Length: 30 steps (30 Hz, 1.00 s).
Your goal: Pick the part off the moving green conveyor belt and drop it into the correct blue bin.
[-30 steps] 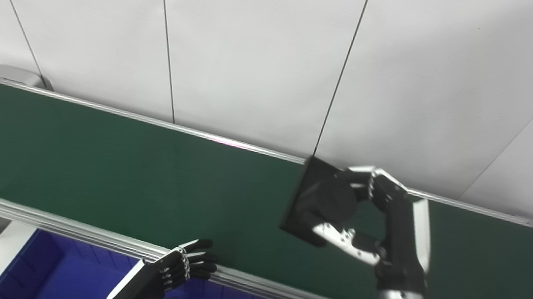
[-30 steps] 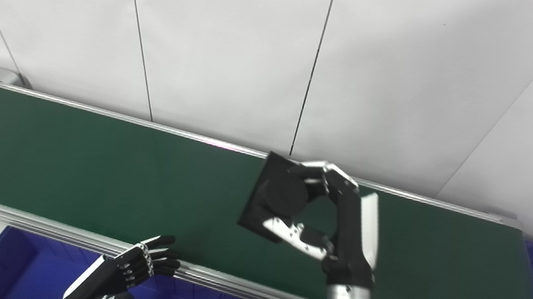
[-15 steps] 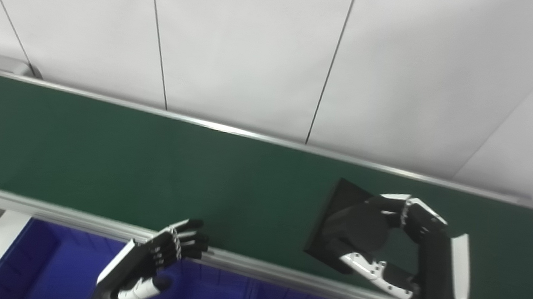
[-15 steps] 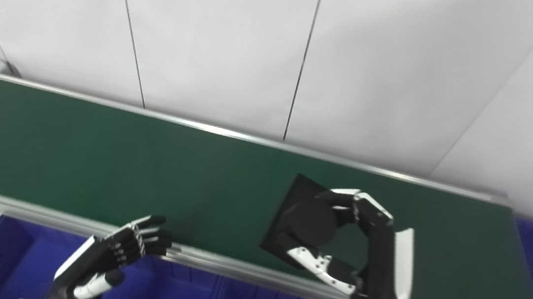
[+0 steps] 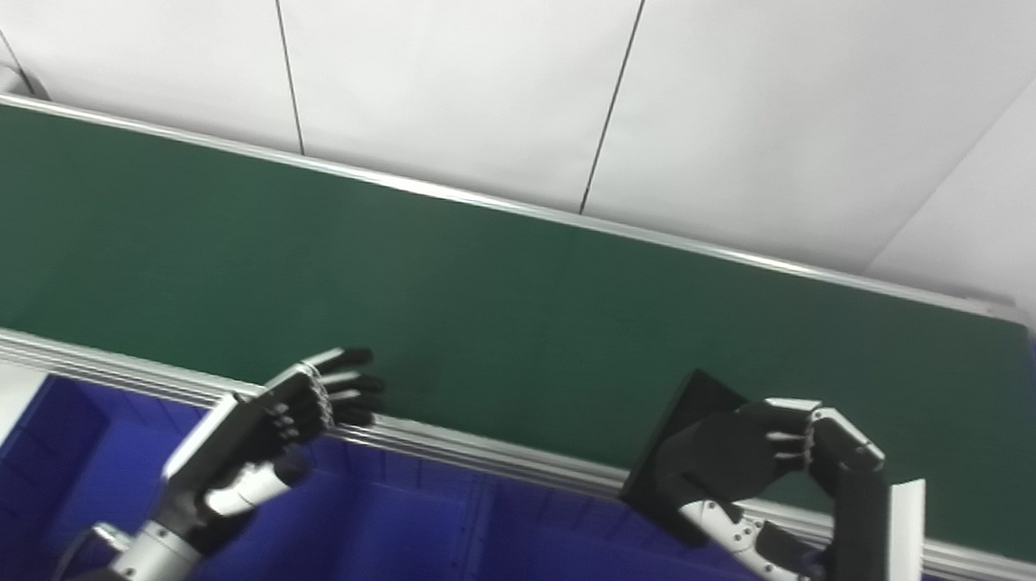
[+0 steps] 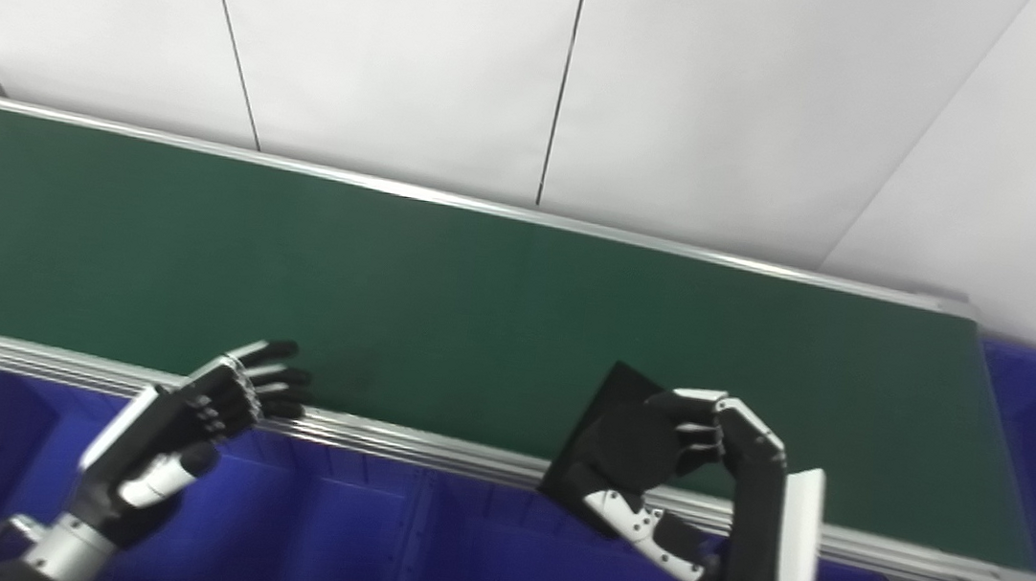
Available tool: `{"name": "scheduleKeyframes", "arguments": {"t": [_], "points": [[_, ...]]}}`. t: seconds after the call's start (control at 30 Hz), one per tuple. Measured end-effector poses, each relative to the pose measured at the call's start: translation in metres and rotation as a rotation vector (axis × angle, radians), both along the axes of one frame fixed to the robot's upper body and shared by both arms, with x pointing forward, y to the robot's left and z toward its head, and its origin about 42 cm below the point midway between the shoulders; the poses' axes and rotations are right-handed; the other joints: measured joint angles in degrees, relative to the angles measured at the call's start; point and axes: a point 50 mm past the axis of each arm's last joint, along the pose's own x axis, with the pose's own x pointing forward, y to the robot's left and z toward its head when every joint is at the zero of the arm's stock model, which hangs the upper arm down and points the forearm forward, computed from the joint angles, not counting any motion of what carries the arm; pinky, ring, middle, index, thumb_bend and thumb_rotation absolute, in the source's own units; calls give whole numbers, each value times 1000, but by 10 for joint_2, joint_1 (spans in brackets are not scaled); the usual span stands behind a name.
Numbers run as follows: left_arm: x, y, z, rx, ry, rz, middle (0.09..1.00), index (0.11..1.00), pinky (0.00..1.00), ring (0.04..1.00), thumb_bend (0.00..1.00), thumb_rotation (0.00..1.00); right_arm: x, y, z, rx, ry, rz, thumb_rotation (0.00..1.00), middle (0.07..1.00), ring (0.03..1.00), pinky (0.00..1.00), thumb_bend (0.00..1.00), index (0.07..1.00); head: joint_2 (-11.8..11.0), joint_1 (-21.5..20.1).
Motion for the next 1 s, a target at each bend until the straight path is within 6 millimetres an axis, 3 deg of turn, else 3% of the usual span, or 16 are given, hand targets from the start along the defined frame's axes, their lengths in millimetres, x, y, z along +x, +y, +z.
{"name": "scheduleKeyframes", "arguments": {"t": [0.23,0.37,0.53,1.0], "points": [[2,19,1,-7,30,26,759,827,710,728,916,607,-23,-3,-40,-19,137,-46,0,493,416,368,517,513,18,-42],[4,24,3,-26,47,29,761,818,712,731,895,578,-24,-3,-45,-18,138,-62,0,496,418,375,517,514,28,-91],[8,34,7,-22,39,21,765,816,716,733,904,572,-26,2,-59,0,171,-96,0,508,434,407,517,504,44,-112],[12,39,21,-27,26,6,755,807,690,718,919,569,-33,-2,-133,46,332,-171,0,523,460,449,517,473,54,-103]]}}
